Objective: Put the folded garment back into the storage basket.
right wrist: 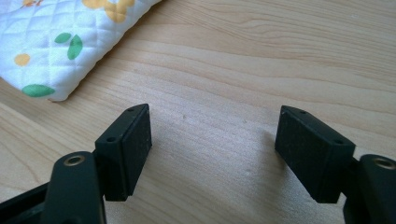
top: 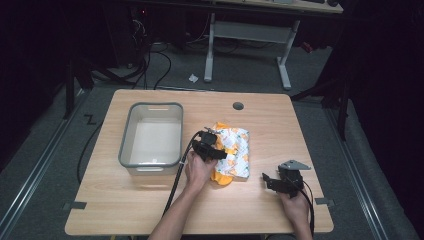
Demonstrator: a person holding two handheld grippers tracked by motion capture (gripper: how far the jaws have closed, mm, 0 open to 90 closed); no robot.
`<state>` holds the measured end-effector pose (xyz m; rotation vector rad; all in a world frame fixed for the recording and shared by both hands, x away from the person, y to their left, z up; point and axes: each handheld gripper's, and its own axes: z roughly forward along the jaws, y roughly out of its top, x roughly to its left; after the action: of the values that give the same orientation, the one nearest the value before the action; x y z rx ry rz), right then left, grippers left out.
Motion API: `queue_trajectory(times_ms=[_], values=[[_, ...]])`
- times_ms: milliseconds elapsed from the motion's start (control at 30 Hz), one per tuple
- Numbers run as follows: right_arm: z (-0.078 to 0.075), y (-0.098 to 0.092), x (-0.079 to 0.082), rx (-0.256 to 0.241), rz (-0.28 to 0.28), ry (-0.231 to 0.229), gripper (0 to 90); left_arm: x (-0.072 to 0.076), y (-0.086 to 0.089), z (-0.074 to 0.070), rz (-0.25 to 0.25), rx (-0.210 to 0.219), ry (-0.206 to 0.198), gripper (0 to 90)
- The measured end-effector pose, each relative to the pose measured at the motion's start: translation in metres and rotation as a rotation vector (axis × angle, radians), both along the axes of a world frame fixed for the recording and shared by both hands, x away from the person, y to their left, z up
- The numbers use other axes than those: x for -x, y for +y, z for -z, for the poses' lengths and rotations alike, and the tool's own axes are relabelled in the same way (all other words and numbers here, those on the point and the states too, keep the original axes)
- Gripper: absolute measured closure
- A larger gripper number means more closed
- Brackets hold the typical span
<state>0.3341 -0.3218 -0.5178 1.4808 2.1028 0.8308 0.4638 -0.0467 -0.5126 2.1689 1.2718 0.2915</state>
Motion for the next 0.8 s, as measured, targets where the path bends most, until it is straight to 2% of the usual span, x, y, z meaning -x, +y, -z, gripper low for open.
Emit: queue_trajectory(times_ms=[133,233,333,567,800], values=[[0.0000,0.0000,0.0000,0.000,0.000,0.000,27.2,0.0011,-0.0025,0.0019,0.021,-0.015,-0.022,22.1],[0.0000,0.0000,0.0000,0.000,0.000,0.000,27.2,0.0038,-0.0041,0.0008,0.062,-0.018,-0.040,32.6],[0.0000,0.0000,0.0000,0.000,0.000,0.000,27.2,0.0057,-0.0057,0.0000,0.082,-0.007,-0.043,43.2],[0.0000,0.0000,0.0000,0.000,0.000,0.000,27.2,0.0072,-0.0071,-0.0010,0.104,0.023,-0.033,62.3],[0.0000,-0.0001,0.0000,0.000,-0.001,0.000,27.2,0.0059,-0.0042,-0.0016,0.116,0.051,-0.009,69.7]])
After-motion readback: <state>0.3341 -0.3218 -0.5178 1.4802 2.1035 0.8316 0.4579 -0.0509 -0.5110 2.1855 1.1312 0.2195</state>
